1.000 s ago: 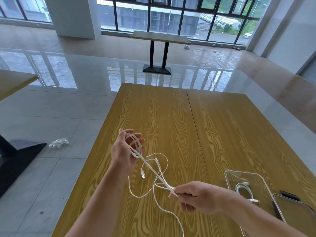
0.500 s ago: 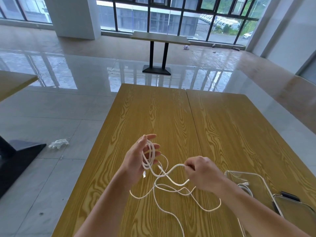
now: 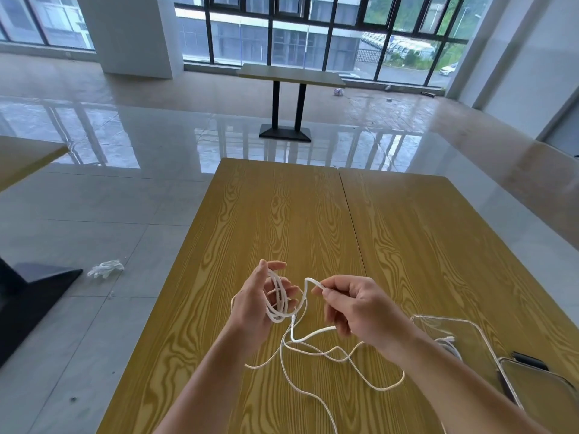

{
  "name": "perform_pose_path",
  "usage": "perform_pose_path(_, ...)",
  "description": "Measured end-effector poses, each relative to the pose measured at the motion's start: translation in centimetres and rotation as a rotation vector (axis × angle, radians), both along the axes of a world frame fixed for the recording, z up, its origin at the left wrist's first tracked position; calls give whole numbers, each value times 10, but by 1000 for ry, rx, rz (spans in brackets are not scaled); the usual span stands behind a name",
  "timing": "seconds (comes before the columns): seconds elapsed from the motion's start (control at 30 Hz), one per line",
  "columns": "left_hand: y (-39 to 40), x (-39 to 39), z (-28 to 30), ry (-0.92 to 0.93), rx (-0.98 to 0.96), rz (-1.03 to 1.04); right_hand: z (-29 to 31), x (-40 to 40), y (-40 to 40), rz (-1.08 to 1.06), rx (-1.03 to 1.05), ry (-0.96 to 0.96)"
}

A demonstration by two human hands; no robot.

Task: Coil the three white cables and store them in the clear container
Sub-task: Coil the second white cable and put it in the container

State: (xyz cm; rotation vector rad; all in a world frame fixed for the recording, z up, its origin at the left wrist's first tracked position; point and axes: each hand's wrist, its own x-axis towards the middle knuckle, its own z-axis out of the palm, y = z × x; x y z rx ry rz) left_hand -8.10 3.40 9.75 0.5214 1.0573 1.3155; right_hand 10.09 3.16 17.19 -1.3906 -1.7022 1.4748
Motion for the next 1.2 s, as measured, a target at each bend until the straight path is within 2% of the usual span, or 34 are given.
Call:
perform_pose_path(0.33, -4, 10, -3, -75, 11, -148, -1, -4, 4, -1, -70, 69)
perform_pose_path(0.53, -3, 14, -1, -172, 50, -23, -6, -4, 5, -28, -138, 110)
perform_pose_path(0.63, 0, 10, 0, -150, 54, -16, -8, 0, 6, -53, -142, 113)
perform_pose_path(0.8, -1, 8, -1, -10, 39, -96, -5, -1, 6, -6, -140, 157)
perform_pose_path(0.9, -5, 11, 1, -6, 65, -153, -4, -5, 1, 55, -98, 161)
perform_pose_path(1.2, -8, 22, 9, -59, 109, -270, -21, -26, -10, -119, 105, 114)
